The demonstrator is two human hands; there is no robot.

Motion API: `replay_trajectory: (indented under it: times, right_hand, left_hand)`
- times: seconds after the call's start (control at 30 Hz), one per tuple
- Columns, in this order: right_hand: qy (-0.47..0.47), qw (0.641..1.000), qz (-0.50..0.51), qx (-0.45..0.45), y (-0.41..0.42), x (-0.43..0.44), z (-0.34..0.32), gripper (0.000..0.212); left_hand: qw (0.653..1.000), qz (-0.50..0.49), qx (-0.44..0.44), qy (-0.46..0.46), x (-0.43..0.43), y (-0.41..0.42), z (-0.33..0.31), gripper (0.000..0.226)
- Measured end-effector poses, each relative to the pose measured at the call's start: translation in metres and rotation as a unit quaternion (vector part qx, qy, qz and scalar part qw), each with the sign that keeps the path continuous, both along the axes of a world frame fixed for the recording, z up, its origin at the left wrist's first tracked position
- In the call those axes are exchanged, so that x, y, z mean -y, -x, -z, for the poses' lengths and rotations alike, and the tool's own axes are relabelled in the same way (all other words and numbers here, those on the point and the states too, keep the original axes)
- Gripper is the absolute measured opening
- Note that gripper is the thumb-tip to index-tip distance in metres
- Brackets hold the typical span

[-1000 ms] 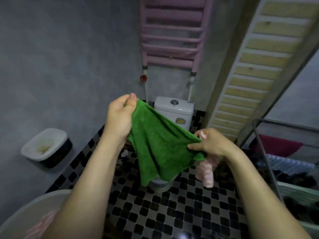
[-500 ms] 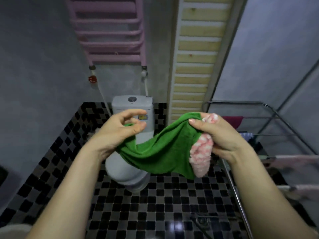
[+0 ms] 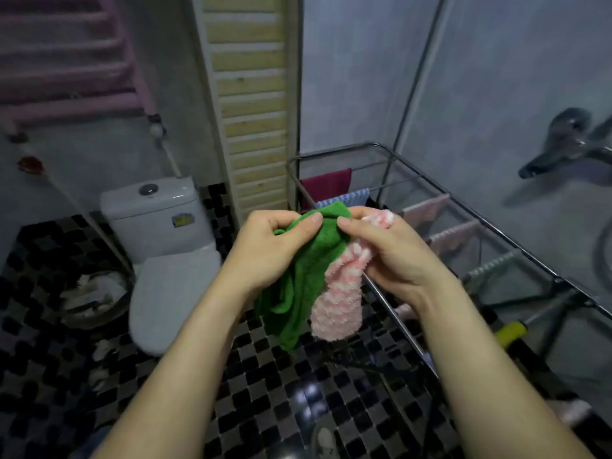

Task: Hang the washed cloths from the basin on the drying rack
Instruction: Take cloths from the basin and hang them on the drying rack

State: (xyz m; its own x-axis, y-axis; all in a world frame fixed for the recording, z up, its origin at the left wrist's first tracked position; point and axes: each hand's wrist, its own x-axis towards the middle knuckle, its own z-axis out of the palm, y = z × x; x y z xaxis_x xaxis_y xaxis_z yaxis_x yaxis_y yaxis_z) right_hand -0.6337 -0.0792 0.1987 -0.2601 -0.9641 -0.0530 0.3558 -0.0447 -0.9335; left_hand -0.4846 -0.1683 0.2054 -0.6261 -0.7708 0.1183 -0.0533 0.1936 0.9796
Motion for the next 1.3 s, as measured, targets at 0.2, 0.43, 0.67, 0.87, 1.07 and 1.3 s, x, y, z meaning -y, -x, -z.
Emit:
replay_trajectory:
  times: [0.2, 0.43, 0.67, 0.87, 1.07, 1.3]
  right_hand:
    - [0.015, 0.993, 0.033, -0.110, 0.002, -0.080, -0.012, 0.031]
    - [0.055, 0.963, 0.227, -0.136, 0.016, -0.178, -0.021, 0.016]
    - [0.080, 0.908, 0.409, -0.050, 0.059, -0.310, -0.016, 0.021]
    - [0.012, 0.887, 0.428, -0.175, 0.092, -0.410, -0.010, 0.012]
    - [-0.085, 0.784, 0.492, -0.370, 0.117, -0.484, -0.013, 0.020]
    - [-0.076, 0.780, 0.601, -0.156, 0.128, -0.547, 0.007, 0.021]
  left_hand:
    - [0.986, 0.162, -0.017, -0.041, -0.053, 0.014, -0.018, 0.035]
    - [0.934, 0.340, 0.112, -0.003, -0.127, 0.046, -0.028, 0.029]
    - [0.894, 0.304, 0.277, 0.179, -0.218, 0.081, -0.002, 0.012]
    - [0.962, 0.187, 0.115, 0.165, -0.292, 0.116, -0.004, 0.020]
    - [0.949, 0.296, 0.108, 0.003, -0.359, 0.153, -0.009, 0.032]
    - [0.816, 0.507, 0.090, -0.262, -0.418, 0.205, 0.006, 0.023]
